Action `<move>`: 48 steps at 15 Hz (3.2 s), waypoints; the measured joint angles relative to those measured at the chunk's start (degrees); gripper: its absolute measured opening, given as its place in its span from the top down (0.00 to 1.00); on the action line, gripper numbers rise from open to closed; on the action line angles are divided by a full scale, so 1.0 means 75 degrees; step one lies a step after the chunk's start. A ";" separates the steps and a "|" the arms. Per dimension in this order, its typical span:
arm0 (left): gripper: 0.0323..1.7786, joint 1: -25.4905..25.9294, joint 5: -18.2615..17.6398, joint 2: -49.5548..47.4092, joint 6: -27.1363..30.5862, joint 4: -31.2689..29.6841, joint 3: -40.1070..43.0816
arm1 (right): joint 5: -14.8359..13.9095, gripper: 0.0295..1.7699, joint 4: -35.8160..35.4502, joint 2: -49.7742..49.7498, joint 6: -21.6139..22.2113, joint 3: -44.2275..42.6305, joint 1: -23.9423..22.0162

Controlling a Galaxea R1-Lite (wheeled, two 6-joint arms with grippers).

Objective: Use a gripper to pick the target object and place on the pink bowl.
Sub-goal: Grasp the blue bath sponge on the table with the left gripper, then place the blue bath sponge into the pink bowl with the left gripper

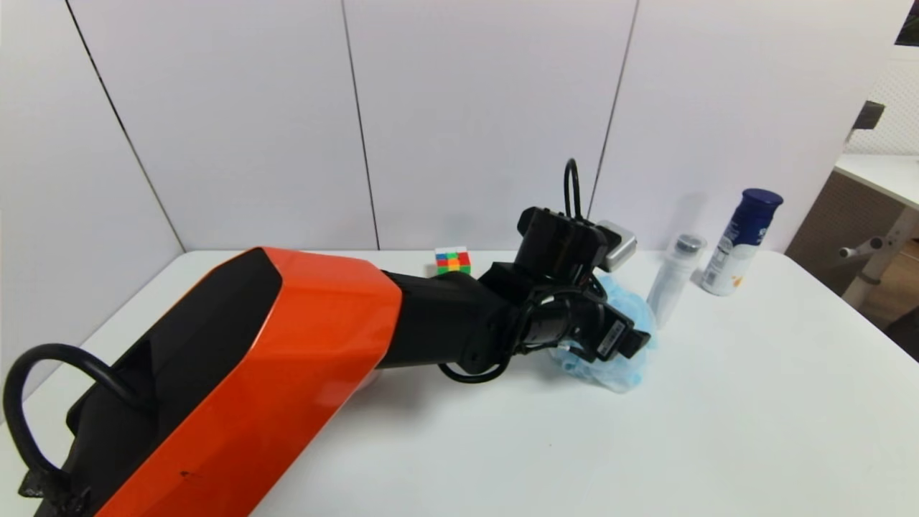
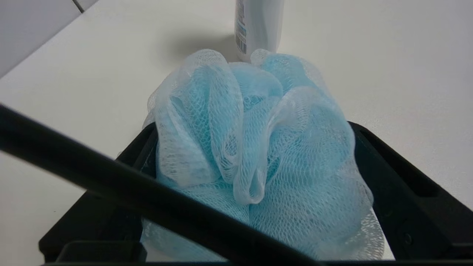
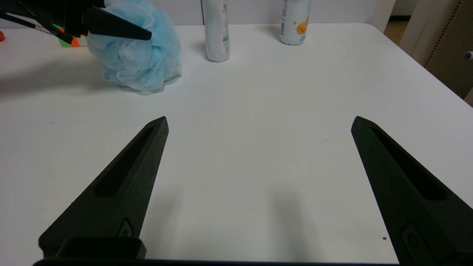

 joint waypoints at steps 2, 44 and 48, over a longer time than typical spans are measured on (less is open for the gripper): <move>0.05 -0.0003 0.0000 0.0184 -0.0016 0.0003 -0.0007 | 0.0003 0.03 -0.0003 0.0000 0.0000 0.0000 0.0000; 0.78 0.3890 0.0710 -0.6168 0.0109 -0.0912 0.6648 | 0.0003 0.03 -0.0003 0.0000 0.0000 0.0000 -0.0003; 0.69 0.3862 0.0582 -0.6035 0.0140 -0.0938 0.6770 | 0.0000 0.03 0.0000 0.0000 -0.0003 0.0000 0.0000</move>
